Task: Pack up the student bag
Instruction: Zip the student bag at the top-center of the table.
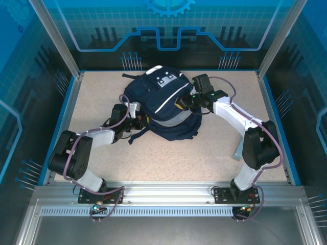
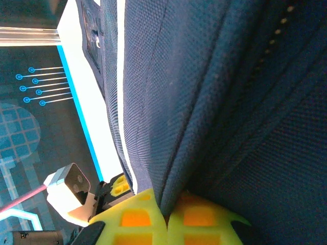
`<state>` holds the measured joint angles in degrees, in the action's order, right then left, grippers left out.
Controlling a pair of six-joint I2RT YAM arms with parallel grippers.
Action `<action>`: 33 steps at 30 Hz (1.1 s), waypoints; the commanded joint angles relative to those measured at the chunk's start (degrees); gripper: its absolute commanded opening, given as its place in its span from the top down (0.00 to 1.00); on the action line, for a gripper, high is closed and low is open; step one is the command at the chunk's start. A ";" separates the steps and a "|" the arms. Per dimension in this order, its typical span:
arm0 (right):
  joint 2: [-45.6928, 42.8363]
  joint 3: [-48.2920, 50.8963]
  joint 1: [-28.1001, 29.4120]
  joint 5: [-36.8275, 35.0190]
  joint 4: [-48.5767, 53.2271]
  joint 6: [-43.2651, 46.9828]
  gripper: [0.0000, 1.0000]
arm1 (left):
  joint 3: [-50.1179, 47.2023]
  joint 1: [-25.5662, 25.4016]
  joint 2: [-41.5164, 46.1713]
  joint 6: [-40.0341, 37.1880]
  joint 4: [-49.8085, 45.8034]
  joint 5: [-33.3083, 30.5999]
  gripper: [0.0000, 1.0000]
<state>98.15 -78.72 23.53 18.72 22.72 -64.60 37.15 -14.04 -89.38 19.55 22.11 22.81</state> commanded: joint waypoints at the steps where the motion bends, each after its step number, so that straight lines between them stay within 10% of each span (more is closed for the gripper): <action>1: -1.76 0.13 -0.07 -1.89 -4.50 -1.01 1.00 | -1.11 -2.09 2.86 -1.07 -3.07 5.33 1.00; 21: 1.79 1.95 4.13 -2.58 -7.25 -2.77 1.00 | 6.03 -19.80 7.93 -0.38 -10.62 -4.26 1.00; 29: -2.20 6.90 3.39 -3.73 -6.61 -0.26 0.84 | 11.06 -23.37 2.96 6.56 -7.34 -6.15 1.00; 33: -6.60 8.91 2.11 -6.31 -1.80 4.67 0.65 | 10.75 -22.85 3.81 7.94 -11.03 -7.61 0.75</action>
<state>95.74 -70.89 26.44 14.90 18.83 -63.94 45.32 -36.18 -87.02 25.69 9.63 13.58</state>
